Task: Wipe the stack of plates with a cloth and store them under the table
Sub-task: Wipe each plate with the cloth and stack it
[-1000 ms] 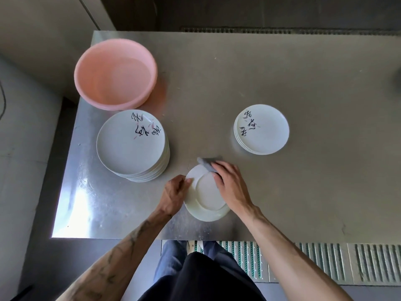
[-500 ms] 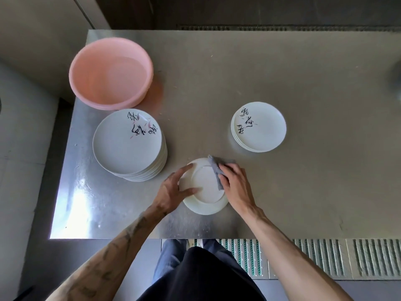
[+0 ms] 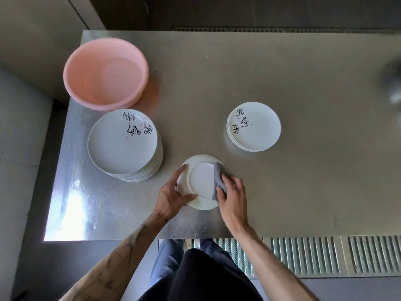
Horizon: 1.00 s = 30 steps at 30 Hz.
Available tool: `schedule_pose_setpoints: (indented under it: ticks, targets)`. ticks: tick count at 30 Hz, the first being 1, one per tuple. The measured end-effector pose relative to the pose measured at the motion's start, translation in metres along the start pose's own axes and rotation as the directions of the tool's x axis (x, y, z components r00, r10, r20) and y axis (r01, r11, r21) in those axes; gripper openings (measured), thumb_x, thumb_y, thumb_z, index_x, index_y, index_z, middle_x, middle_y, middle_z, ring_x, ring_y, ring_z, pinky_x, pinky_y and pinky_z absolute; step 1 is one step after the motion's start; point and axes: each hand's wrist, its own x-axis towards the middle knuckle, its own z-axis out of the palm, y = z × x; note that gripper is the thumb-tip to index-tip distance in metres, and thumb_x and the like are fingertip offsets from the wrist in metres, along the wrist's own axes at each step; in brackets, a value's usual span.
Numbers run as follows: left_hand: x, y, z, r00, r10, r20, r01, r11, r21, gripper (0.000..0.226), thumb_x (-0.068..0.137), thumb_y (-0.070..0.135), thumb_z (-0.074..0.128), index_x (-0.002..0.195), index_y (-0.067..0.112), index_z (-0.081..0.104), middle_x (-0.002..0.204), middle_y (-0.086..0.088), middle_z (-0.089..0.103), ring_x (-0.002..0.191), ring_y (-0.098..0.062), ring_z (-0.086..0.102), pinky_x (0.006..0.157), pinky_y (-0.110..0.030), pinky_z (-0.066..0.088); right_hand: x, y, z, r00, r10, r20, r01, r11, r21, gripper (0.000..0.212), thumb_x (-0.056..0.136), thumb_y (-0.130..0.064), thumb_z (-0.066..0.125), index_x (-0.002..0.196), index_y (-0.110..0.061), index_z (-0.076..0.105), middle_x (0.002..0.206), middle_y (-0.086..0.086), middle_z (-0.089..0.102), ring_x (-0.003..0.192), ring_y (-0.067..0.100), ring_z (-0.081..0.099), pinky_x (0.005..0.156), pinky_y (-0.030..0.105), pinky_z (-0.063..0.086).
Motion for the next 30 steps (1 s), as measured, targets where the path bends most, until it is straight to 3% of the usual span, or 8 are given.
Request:
schedule_pose_setpoints:
  ticks: [3, 7, 13, 17, 19, 23, 28, 30]
  targets:
    - [-0.009, 0.002, 0.009, 1.000, -0.004, 0.024, 0.005, 0.999, -0.046, 0.097, 0.076, 0.011, 0.090, 0.151, 0.044, 0.039, 0.122, -0.002, 0.055, 0.081, -0.028, 0.070, 0.053, -0.031, 0.060, -0.009, 0.000, 0.003, 1.000, -0.016, -0.024, 0.016, 1.000, 0.011, 0.044, 0.097, -0.011, 0.064, 0.141, -0.015, 0.058, 0.136, 0.003, 0.052, 0.119, 0.024, 0.051, 0.105, 0.032, 0.044]
    - [-0.008, 0.006, 0.001, 0.996, 0.044, 0.083, -0.042, 0.999, -0.032, 0.082, 0.082, 0.015, 0.086, 0.146, 0.042, 0.044, 0.134, 0.000, 0.052, 0.100, -0.028, 0.064, 0.058, -0.035, 0.062, 0.025, 0.006, -0.013, 1.000, 0.008, 0.023, -0.009, 0.999, 0.033, 0.037, 0.099, -0.009, 0.060, 0.135, -0.014, 0.064, 0.130, 0.008, 0.061, 0.118, 0.028, 0.055, 0.103, 0.033, 0.044]
    - [0.000, 0.009, 0.011, 0.997, 0.042, -0.072, -0.044, 0.999, -0.026, 0.083, 0.080, 0.011, 0.087, 0.148, 0.038, 0.047, 0.128, -0.010, 0.057, 0.070, -0.028, 0.070, 0.055, -0.025, 0.058, -0.024, -0.008, 0.007, 0.992, 0.122, -0.036, -0.115, 0.981, 0.156, 0.041, 0.099, -0.018, 0.062, 0.140, -0.015, 0.057, 0.136, 0.001, 0.049, 0.127, 0.021, 0.052, 0.112, 0.035, 0.041]
    - [-0.009, 0.008, 0.015, 1.000, 0.011, 0.026, -0.008, 0.992, -0.125, 0.086, 0.085, 0.012, 0.084, 0.150, 0.046, 0.040, 0.132, -0.013, 0.058, 0.095, -0.032, 0.070, 0.071, -0.047, 0.064, 0.007, -0.004, -0.005, 0.998, 0.060, -0.005, -0.059, 0.995, 0.077, 0.041, 0.101, -0.012, 0.058, 0.142, -0.013, 0.056, 0.141, 0.006, 0.054, 0.127, 0.027, 0.050, 0.110, 0.035, 0.040]
    - [-0.008, 0.009, 0.011, 0.999, 0.028, 0.021, -0.025, 0.990, -0.135, 0.082, 0.088, 0.007, 0.079, 0.149, 0.047, 0.042, 0.128, -0.016, 0.059, 0.083, -0.034, 0.073, 0.068, -0.049, 0.064, 0.024, -0.003, -0.015, 0.999, 0.030, 0.039, -0.033, 0.996, 0.080, 0.042, 0.100, -0.011, 0.059, 0.142, -0.013, 0.056, 0.138, 0.006, 0.056, 0.127, 0.025, 0.050, 0.109, 0.038, 0.041]
    - [-0.003, 0.011, 0.010, 0.994, -0.010, -0.111, -0.006, 0.990, -0.142, 0.079, 0.082, 0.004, 0.079, 0.143, 0.045, 0.048, 0.123, -0.014, 0.056, 0.078, -0.033, 0.070, 0.062, -0.036, 0.063, -0.005, -0.013, -0.002, 0.996, 0.078, 0.045, -0.083, 0.988, 0.129, 0.040, 0.100, -0.019, 0.061, 0.139, -0.017, 0.058, 0.134, 0.003, 0.049, 0.126, 0.021, 0.052, 0.110, 0.033, 0.042]
    - [-0.010, 0.009, 0.011, 0.999, 0.010, -0.041, -0.014, 0.994, -0.109, 0.069, 0.093, 0.020, 0.072, 0.150, 0.045, 0.043, 0.094, -0.015, 0.068, 0.079, -0.027, 0.067, 0.074, -0.043, 0.062, 0.000, -0.006, -0.006, 0.997, 0.071, 0.039, -0.075, 0.990, 0.117, 0.041, 0.103, -0.015, 0.056, 0.144, -0.012, 0.054, 0.141, 0.007, 0.048, 0.132, 0.024, 0.049, 0.115, 0.036, 0.039]
    - [-0.004, 0.012, 0.007, 0.998, 0.018, -0.056, -0.024, 0.994, -0.109, 0.064, 0.094, 0.011, 0.070, 0.148, 0.040, 0.049, 0.090, -0.013, 0.067, 0.078, -0.033, 0.067, 0.074, -0.043, 0.063, 0.018, -0.004, -0.015, 0.997, 0.056, 0.060, -0.062, 0.994, 0.093, 0.040, 0.102, -0.012, 0.056, 0.142, -0.011, 0.057, 0.139, 0.011, 0.051, 0.131, 0.027, 0.049, 0.113, 0.038, 0.039]
